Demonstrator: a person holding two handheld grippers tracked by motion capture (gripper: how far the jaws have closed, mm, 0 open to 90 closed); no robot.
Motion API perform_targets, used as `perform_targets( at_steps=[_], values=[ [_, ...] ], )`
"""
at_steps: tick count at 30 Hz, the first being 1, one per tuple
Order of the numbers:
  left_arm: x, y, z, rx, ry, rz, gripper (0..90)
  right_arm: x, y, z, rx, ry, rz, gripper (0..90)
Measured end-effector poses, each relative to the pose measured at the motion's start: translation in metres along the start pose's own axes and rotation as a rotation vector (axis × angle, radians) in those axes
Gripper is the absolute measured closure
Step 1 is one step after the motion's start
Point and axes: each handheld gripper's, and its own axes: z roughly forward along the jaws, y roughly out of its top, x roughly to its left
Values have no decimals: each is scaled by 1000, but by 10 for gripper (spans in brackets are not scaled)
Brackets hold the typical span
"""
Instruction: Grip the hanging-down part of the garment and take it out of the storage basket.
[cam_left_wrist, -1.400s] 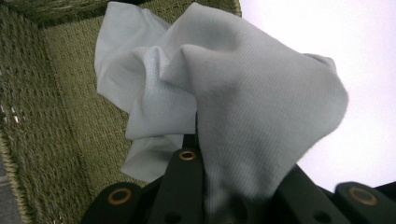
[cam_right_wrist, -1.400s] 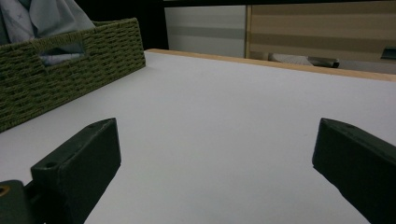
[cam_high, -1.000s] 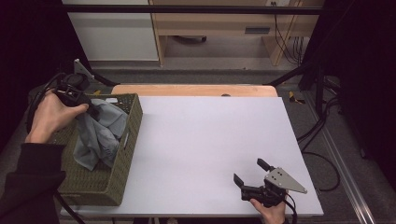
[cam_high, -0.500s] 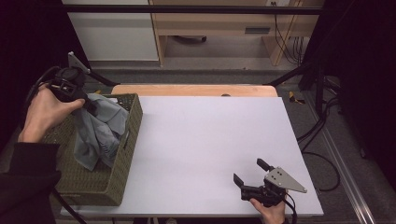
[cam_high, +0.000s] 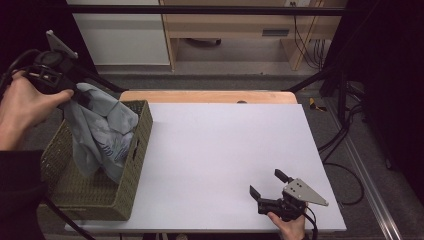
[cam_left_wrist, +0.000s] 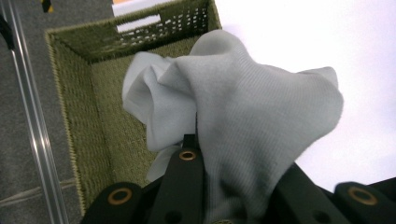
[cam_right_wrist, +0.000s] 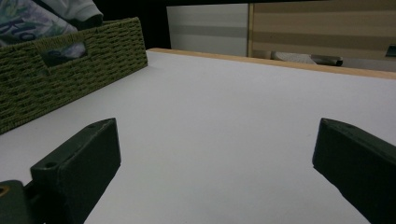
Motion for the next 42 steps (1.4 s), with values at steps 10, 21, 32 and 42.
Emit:
perform_targets(
  at_steps=[10,21,32,42],
  values=[
    [-6,5,-30,-43,16,6,837,1,3,2,1,19,3,13],
    [-11,10,-32,-36,15,15,837,13,17,13,-21,76,10,14],
    [-12,13,-28,-18,18,16,837,47,46,52,-58,196,11,15],
    [-8,11,-22,1,17,13,837,82,65,93,-51,283,-10,25]
  ],
)
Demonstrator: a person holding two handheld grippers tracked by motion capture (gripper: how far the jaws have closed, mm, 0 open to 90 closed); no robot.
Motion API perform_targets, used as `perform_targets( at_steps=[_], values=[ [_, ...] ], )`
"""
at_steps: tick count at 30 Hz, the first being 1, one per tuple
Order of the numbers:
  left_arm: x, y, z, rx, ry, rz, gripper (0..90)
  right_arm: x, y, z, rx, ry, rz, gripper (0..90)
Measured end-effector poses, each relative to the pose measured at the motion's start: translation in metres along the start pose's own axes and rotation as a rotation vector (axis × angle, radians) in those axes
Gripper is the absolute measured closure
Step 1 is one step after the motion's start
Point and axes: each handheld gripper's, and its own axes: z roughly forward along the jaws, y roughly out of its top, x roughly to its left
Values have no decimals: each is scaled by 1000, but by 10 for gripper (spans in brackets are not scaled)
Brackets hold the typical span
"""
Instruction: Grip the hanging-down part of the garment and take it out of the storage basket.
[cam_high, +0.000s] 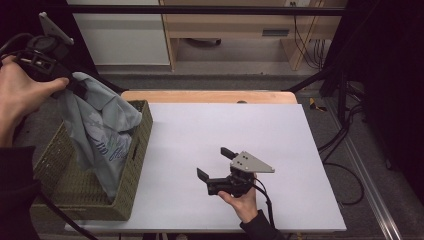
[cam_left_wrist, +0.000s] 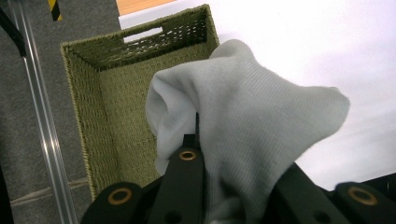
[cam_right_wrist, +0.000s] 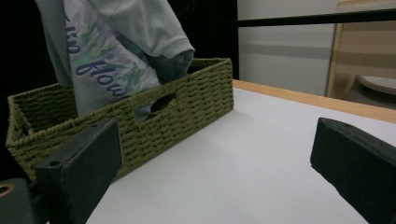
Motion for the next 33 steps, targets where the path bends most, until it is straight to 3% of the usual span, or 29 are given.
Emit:
perform_targets(
  at_steps=[14,24,33],
  values=[
    [-4,2,5,10,7,11,837,26,20,57,2,88,-7,33],
    [-4,1,5,11,2,12,837,36,35,88,0,112,-27,37],
    [-2,1,5,15,1,15,837,48,37,118,6,139,-43,45]
  ],
)
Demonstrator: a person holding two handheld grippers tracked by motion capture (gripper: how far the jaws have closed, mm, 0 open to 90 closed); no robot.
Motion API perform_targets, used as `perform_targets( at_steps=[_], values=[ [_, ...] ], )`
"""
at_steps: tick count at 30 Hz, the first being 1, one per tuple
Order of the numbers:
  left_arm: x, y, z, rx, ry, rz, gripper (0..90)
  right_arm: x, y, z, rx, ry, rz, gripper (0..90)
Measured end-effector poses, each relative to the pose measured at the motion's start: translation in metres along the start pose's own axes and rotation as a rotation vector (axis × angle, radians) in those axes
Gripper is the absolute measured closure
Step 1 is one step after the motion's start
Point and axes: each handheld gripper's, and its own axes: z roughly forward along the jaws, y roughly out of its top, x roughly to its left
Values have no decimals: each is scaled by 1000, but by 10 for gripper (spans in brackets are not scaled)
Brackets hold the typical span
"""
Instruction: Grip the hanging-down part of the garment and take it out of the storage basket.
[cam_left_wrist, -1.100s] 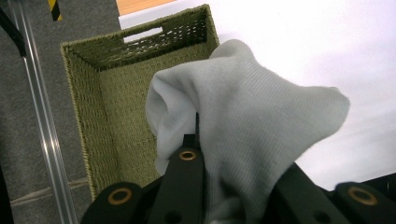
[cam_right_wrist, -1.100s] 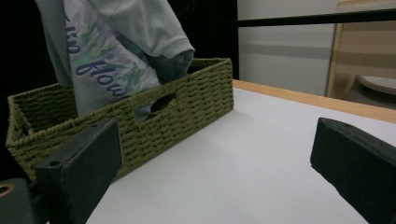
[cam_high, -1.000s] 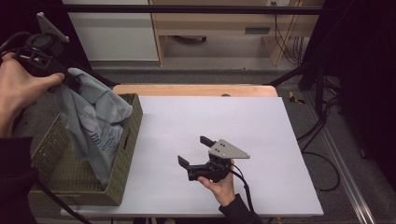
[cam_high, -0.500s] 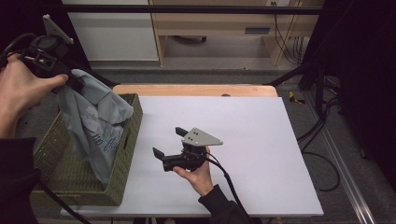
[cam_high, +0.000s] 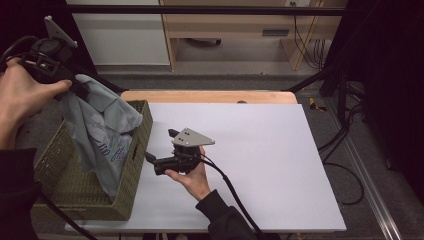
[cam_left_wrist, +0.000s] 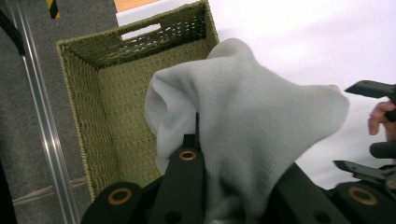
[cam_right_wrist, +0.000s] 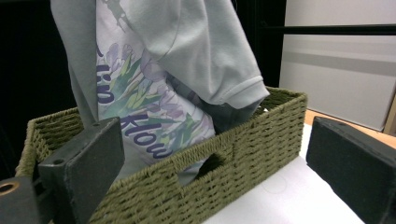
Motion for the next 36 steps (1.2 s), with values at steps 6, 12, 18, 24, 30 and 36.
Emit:
perform_targets(
  at_steps=[6,12,18,24,30,36],
  values=[
    [0,0,-1,-2,0,0,837,9,3,20,9,32,10,46],
    [0,-1,-1,1,1,3,837,21,5,40,12,55,10,58],
    [-1,-1,0,4,4,6,837,33,3,58,34,84,2,55],
    [-3,-1,0,5,8,12,837,42,-1,76,57,84,4,54],
    [-3,-1,-1,1,10,12,837,44,-12,93,99,70,-14,66],
    [-4,0,0,3,10,16,837,46,-20,105,136,71,-19,233]
  ],
)
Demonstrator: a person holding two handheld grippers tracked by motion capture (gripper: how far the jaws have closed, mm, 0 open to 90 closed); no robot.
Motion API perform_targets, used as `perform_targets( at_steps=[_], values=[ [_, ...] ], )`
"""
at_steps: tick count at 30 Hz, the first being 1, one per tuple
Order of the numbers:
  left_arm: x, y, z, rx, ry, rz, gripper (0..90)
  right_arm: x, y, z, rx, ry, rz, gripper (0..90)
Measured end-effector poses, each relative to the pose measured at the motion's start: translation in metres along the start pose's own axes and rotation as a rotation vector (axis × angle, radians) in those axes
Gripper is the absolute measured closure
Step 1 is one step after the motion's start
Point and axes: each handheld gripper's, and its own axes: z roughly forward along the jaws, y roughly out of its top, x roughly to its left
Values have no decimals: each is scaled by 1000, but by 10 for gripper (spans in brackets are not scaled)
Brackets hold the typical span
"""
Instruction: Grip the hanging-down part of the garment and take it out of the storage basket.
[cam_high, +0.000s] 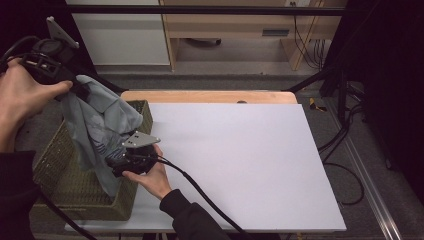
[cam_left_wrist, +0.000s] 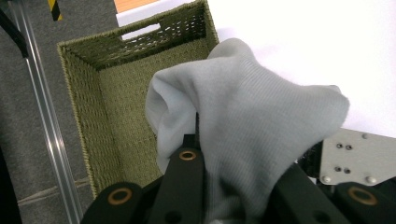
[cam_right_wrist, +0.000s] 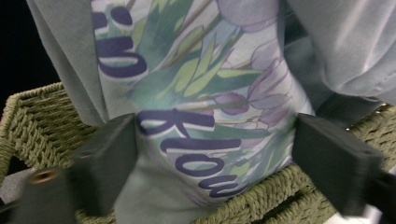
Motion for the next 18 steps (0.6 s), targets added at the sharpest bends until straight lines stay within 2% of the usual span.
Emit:
perform_targets(
  at_steps=[2,4,6,8,10,12,18],
  values=[
    [-1,0,0,2,-1,4,837,1,-1,1,0,-8,-15,348],
    [-1,0,1,0,0,5,837,2,-2,1,-1,-15,-28,499],
    [-1,0,1,0,0,5,837,2,-1,0,-3,-29,-38,680],
    [0,-1,1,-3,-1,3,837,1,0,-3,-5,-23,-37,840],
    [1,-1,0,-6,0,1,837,0,2,-7,-8,-11,-35,880],
    [2,-3,-1,-11,-1,-2,837,-2,4,-11,-12,-1,-47,886],
    [7,-6,-4,-20,2,-14,837,-9,16,-32,-52,17,-32,888]
  ],
)
